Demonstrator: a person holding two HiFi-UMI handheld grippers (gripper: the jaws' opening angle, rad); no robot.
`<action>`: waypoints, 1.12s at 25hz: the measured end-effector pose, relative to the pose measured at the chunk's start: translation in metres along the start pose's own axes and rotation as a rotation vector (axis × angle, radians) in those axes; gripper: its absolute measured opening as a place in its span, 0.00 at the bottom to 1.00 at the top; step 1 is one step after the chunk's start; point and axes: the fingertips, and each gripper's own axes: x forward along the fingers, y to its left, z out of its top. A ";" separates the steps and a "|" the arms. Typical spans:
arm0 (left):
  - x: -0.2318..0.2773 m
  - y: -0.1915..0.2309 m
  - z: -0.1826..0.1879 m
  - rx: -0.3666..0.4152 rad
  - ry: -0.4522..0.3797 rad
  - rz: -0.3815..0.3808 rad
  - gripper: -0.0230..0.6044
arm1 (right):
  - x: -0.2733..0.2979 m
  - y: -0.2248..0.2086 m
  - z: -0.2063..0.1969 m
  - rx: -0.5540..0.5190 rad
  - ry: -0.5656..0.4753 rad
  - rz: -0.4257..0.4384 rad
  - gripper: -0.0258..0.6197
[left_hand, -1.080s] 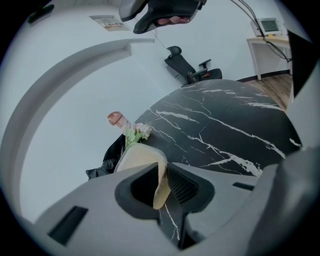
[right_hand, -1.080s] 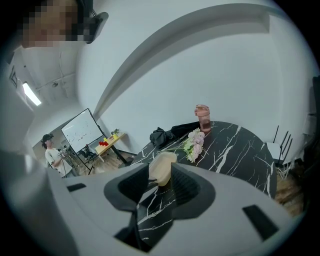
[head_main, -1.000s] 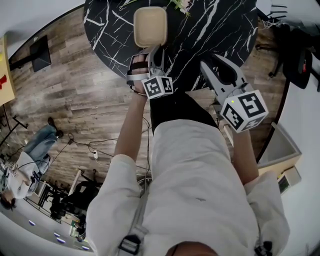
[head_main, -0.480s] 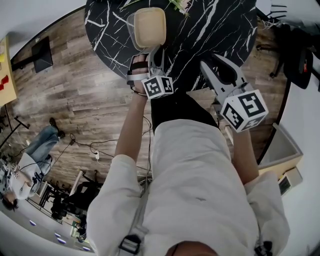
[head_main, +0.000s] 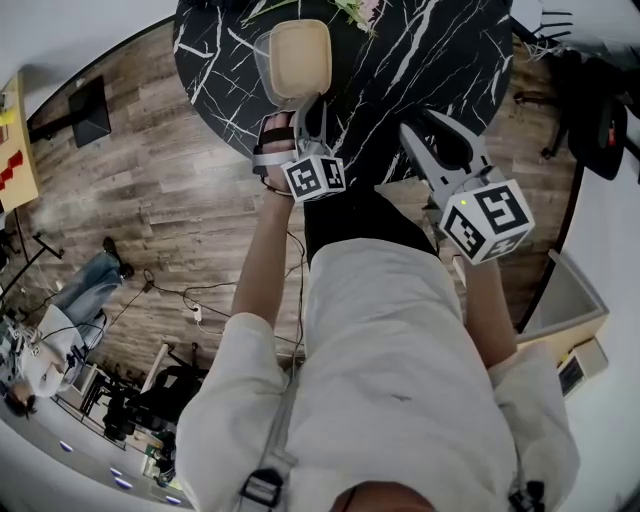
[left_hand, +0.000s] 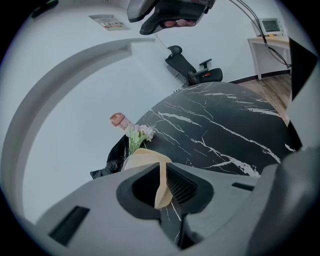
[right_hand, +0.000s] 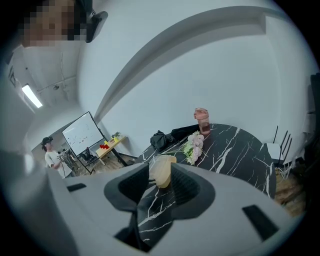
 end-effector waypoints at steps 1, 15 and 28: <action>-0.002 0.001 0.001 0.000 0.000 0.002 0.10 | -0.001 0.001 0.001 -0.002 -0.003 0.002 0.25; -0.027 0.010 0.010 -0.008 0.013 0.035 0.10 | -0.010 0.009 0.008 -0.027 -0.041 0.047 0.25; -0.068 0.019 0.028 -0.092 0.031 0.051 0.10 | -0.020 0.017 0.008 -0.047 -0.069 0.099 0.24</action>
